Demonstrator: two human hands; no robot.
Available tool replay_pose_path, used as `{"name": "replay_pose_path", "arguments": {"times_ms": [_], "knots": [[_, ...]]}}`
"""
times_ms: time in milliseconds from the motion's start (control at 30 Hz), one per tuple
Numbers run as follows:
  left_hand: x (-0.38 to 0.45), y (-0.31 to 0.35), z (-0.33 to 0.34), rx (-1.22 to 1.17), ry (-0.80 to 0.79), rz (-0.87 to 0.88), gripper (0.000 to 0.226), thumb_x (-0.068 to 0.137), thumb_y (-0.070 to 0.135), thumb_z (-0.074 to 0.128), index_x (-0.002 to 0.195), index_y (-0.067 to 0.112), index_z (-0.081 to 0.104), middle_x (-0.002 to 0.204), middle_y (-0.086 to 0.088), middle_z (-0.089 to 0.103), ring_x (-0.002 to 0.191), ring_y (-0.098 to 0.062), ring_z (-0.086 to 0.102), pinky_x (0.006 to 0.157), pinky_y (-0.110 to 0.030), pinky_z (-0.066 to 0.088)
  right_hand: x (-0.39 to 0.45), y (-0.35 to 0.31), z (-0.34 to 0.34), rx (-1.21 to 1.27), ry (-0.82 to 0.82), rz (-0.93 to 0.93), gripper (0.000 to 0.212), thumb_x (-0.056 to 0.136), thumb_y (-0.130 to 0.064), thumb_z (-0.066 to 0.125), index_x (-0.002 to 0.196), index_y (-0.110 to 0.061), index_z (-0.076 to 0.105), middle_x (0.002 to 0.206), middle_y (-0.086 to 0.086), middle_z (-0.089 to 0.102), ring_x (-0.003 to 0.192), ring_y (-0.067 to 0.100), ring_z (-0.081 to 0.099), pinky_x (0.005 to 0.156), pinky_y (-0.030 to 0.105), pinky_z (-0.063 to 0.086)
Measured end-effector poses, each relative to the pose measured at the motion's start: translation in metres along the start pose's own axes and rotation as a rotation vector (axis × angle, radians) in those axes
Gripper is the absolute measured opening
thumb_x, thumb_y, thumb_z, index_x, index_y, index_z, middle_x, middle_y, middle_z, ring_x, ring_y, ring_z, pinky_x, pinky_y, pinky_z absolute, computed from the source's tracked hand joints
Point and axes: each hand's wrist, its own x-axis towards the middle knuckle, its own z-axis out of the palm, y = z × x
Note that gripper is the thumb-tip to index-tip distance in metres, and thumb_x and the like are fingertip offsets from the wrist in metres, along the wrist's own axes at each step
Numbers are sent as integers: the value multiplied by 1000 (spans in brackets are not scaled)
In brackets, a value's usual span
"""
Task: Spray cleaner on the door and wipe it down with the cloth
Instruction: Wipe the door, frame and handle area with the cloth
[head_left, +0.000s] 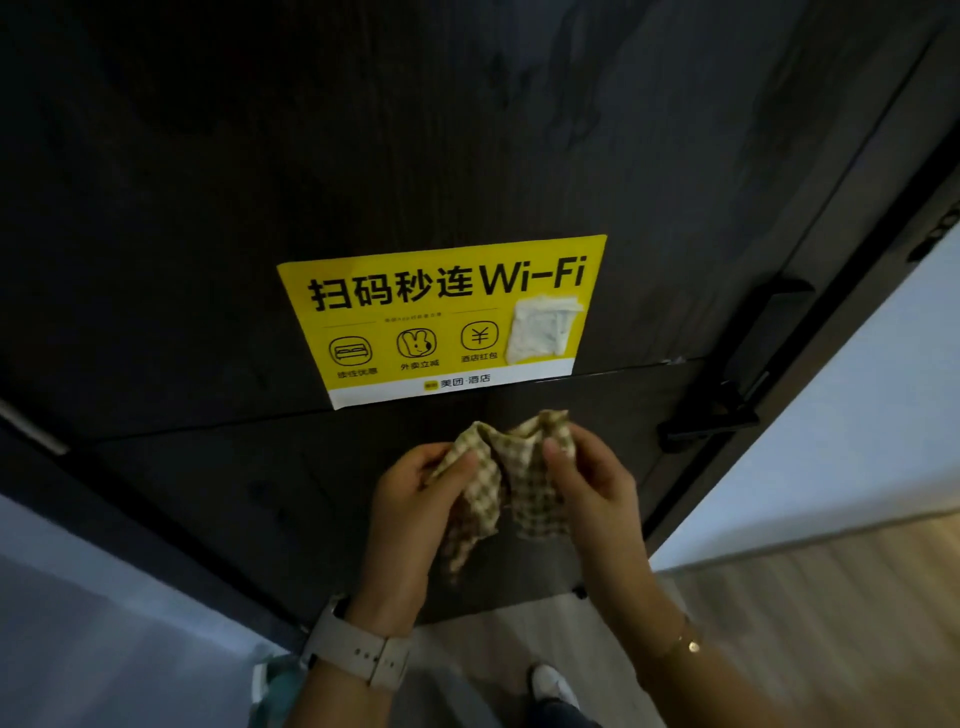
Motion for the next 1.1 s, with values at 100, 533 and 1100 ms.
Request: {"name": "replay_pose_path", "arguments": {"times_ms": [100,533,1100], "knots": [[0,1,20,-91,-66,-55,15,90,19,63,100,11,71,93,-8,74,91,-21,70,74,-30,53,-13,1,0,68,-94,13,25,87,-18,62,111,-13,69,106,2,73,100,13,68,80,21,53],[34,15,73,461,-4,674,23,86,25,59,108,30,66,115,11,57,109,-8,55,91,-31,49,46,-21,-72,88,431,-95,21,80,-5,74,98,-15,67,92,-5,73,86,6,69,72,16,54],[119,27,109,1344,477,1121,94,84,55,49,155,21,-1,158,-11,-23,146,-33,-20,114,-59,-13,137,30,-47,-54,744,-269,36,75,18,67,79,-18,67,99,1,62,96,3,61,87,19,50]]}}
